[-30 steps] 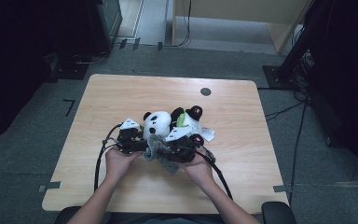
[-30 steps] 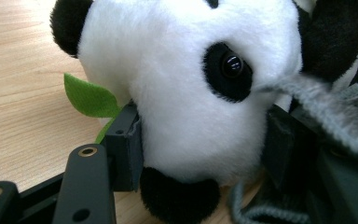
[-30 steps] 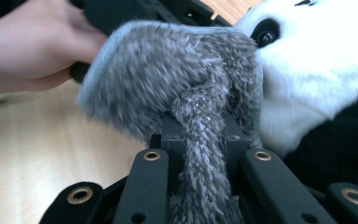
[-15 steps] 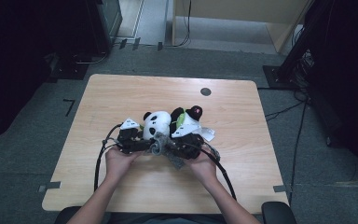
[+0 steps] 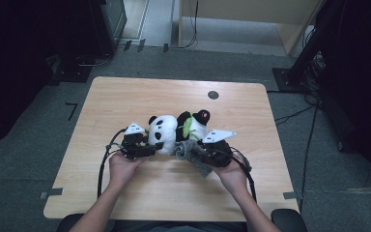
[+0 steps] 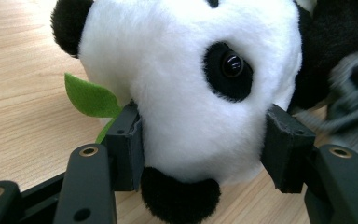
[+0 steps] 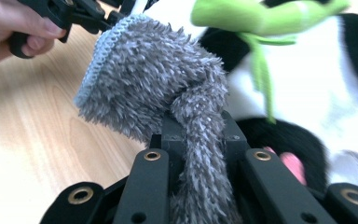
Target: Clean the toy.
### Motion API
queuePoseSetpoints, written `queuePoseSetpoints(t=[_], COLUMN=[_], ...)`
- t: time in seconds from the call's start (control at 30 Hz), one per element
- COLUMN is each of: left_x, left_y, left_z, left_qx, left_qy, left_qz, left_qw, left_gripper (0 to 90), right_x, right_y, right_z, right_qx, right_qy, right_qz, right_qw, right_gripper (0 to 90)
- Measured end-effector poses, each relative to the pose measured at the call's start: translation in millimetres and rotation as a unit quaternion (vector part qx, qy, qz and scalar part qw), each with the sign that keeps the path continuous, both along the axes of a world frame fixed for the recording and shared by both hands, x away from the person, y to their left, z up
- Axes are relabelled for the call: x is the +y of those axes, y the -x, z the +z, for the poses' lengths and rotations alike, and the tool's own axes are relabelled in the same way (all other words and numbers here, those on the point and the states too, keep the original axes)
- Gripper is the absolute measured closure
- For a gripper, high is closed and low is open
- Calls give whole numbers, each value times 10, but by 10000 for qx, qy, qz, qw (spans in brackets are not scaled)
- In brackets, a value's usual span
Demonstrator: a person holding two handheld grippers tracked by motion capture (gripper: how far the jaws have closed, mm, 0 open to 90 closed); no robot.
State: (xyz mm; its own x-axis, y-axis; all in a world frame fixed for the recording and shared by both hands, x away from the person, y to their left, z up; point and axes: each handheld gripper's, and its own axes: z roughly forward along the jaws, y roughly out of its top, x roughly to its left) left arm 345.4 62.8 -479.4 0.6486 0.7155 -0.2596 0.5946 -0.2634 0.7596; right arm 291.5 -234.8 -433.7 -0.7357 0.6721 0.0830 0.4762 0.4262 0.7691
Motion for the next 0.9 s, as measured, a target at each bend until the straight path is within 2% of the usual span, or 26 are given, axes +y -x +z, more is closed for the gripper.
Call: queuePoseSetpoints(t=[0.23, 0.5, 0.63, 0.8, 0.9], left_x=[-1, -2, 0, 1, -2], left_y=[2, 5, 6, 10, 11], left_z=[-2, -5, -7, -13, -14], left_qx=[-19, -20, -27, -70, -92], left_qy=[-11, -8, -10, -20, -25], left_qz=[-9, -11, -15, -12, -5], left_qw=[10000, 10000, 10000, 10000, 10000], left_gripper=[397, 396, 397, 395, 394], right_x=[-244, -501, -643, -855, -921], right_y=[88, 74, 57, -34, -121], right_z=[119, 152, 156, 134, 111], right_qx=[-51, -12, -4, -47, -79], right_qy=[-140, -281, -223, -346, -396], right_qz=[-110, -347, -564, -973, -1089], right_qw=[9998, 9990, 9982, 9946, 9932], right_gripper=[786, 785, 786, 788, 788])
